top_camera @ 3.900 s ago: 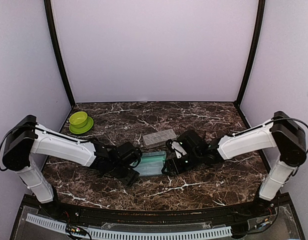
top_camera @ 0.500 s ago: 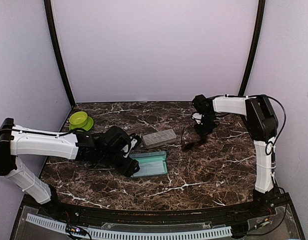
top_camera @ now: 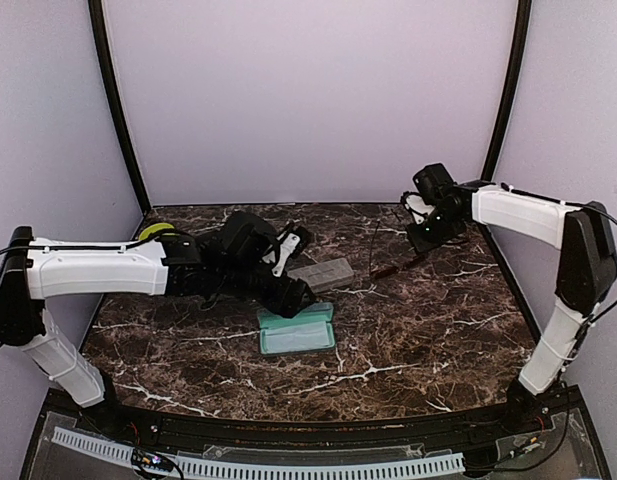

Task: Organize the sunglasses
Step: Pick up the sunglasses from the center of the board, then fold the left temple of the sunglasses on the sunglasses.

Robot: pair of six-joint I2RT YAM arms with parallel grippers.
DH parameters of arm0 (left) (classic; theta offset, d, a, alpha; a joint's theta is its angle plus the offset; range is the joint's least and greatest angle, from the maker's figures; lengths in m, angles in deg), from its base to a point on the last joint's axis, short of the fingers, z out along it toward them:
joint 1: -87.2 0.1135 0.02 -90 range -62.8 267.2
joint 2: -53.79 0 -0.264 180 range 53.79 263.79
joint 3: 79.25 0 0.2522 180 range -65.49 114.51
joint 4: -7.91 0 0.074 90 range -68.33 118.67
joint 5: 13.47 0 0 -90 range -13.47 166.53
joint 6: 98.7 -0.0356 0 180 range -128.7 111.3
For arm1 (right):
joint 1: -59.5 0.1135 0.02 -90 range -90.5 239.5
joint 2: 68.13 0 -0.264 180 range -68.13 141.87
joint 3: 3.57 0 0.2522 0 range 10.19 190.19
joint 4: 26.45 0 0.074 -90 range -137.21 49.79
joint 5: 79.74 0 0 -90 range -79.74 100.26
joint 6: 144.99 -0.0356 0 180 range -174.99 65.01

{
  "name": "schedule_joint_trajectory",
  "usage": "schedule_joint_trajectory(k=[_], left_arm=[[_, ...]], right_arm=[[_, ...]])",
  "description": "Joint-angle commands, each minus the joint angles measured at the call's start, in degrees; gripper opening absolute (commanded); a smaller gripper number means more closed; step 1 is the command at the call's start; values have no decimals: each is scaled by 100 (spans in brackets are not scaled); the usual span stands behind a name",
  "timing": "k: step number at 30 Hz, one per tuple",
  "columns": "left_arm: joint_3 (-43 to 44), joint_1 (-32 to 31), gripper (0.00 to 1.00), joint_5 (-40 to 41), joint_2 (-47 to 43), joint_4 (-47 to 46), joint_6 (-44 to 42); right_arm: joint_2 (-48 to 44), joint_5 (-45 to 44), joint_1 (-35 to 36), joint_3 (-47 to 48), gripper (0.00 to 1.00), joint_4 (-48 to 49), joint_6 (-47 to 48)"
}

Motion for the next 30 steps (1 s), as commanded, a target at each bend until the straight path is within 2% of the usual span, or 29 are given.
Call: schedule_joint_trajectory(k=[1, 5, 13, 30], left_arm=[[512, 32, 71, -607, 275, -674, -189], [807, 30, 71, -1092, 524, -1027, -259], [1248, 30, 71, -1341, 908, -1276, -127], [1674, 15, 71, -1935, 1581, -1250, 224]], right_arm=[[-797, 357, 247, -656, 0, 880, -97], [-1491, 730, 530, -1165, 0, 1370, -310], [-2112, 1152, 1031, -1817, 0, 1845, -598], [-2187, 1218, 1244, -2058, 0, 1903, -756]])
